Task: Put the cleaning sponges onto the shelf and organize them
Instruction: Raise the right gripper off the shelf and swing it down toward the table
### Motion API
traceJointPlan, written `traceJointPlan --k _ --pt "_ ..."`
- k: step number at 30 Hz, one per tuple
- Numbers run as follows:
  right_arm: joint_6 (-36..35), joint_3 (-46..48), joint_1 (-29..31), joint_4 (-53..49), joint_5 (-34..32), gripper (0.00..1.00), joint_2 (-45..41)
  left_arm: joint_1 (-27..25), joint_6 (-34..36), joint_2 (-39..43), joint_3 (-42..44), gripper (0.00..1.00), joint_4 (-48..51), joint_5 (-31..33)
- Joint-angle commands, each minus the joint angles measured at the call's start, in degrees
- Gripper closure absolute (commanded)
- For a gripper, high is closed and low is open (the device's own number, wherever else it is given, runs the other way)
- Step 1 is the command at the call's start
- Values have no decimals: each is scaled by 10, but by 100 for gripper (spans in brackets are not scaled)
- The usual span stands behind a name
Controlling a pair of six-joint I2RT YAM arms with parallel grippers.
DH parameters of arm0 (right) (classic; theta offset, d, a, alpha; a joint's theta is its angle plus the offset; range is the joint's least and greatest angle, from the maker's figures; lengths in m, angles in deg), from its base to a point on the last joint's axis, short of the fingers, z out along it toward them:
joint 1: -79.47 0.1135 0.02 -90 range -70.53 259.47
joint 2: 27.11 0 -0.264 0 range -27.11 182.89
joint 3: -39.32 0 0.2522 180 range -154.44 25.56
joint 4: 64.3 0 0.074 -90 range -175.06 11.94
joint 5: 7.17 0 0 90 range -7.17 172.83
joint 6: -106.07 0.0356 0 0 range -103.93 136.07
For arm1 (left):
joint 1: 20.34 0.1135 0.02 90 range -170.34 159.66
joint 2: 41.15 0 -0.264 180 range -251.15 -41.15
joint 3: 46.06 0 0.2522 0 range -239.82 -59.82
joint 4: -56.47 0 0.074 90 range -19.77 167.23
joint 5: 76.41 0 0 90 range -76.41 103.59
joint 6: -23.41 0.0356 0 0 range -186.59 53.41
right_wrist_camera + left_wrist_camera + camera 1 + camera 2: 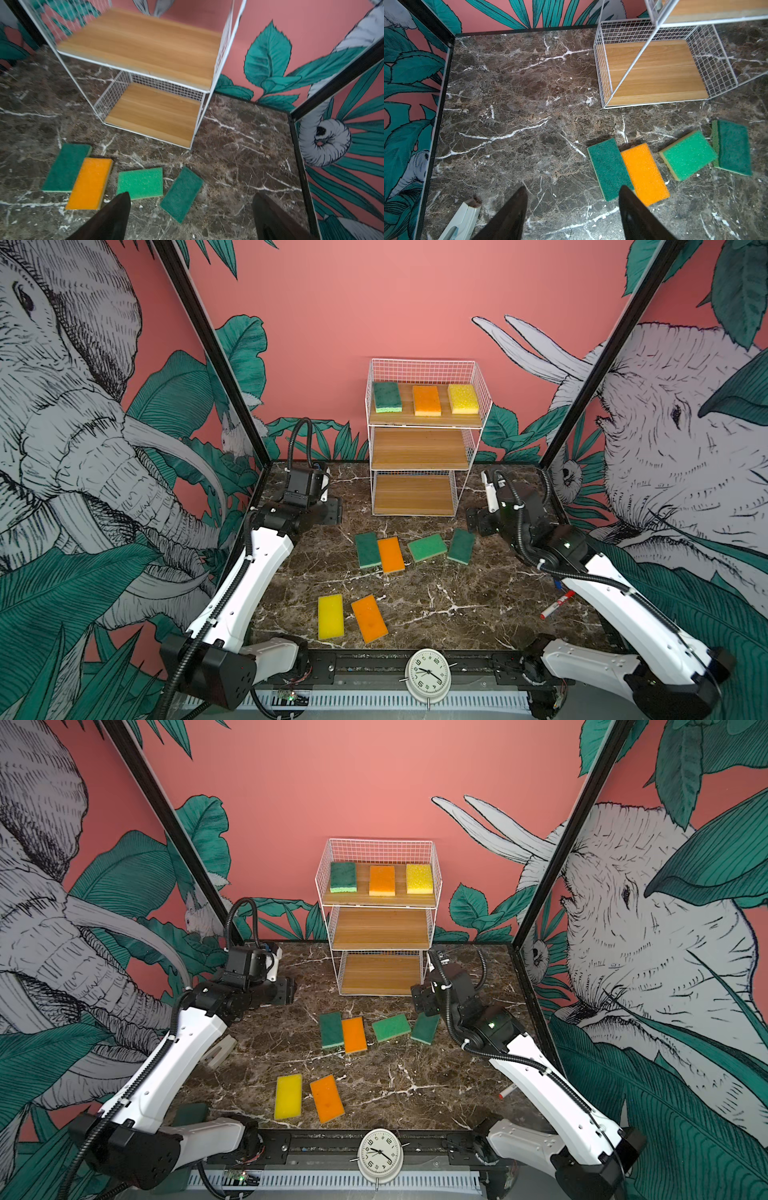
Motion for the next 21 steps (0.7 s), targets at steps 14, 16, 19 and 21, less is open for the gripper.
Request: traceJointPlan --k 14,16,19,21 --pt "78 98 -186 33 129 7 50 -12 13 -83 -36 30 3 46" --pt "88 112 -208 40 154 6 61 -12 10 -86 -29 30 -2 42" --pt "108 136 -238 66 189 7 76 -18 17 -98 -22 30 -1 43" --pt "114 148 -250 79 198 8 84 -25 20 -105 -18 30 3 52"
